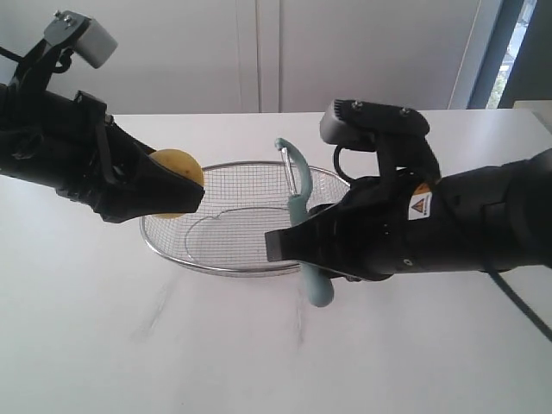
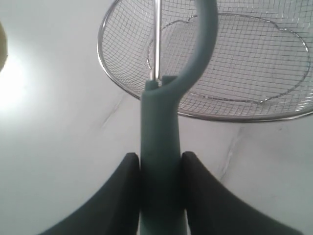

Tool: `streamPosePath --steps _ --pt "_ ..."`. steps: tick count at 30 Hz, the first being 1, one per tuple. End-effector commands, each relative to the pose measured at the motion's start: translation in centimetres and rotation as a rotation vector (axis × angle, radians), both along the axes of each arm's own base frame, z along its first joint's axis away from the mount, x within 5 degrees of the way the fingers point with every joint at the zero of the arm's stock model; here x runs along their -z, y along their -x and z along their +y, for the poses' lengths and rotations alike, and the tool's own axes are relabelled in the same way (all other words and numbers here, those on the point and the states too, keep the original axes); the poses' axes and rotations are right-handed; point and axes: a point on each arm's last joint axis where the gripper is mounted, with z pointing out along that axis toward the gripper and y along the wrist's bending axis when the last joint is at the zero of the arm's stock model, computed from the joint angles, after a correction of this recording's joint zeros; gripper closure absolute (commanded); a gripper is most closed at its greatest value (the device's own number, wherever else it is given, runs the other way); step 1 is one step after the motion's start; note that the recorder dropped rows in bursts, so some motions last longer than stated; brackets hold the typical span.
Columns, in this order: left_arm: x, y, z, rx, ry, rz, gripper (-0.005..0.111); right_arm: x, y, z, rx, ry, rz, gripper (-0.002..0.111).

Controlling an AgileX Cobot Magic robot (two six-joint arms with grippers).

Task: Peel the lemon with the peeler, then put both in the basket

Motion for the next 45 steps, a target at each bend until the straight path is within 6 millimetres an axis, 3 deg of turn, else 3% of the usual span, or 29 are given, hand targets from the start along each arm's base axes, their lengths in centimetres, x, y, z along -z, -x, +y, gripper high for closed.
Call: streamPosePath --steps 1,8,16,28,36,45 --pt "-0.1 0.2 0.0 0.003 0.025 0.020 0.107 1.3 -0.9 0.8 0.007 -0.010 0.004 0.108" --pt "-0.1 0.2 0.0 0.003 0.025 0.020 0.107 2.5 -1.2 1.9 -0.039 -0.037 0.060 0.108" --pt "-0.1 0.2 0.0 0.003 0.025 0.020 0.107 0.9 -0.4 4.0 -0.152 -0.129 0.038 0.108" --pt "-0.1 0.2 -0.1 0.006 0.025 0.022 0.107 1.0 -0.3 6.1 -0.229 -0.150 0.068 0.108" --pt "-0.1 0.2 -0.1 0.009 0.025 0.024 0.107 1.0 -0.5 6.1 -0.218 -0.148 0.060 0.108" --pt "-0.1 0.3 -0.1 0.010 0.025 0.025 0.107 -0.2 -0.5 5.4 -0.204 -0.168 0.015 0.108"
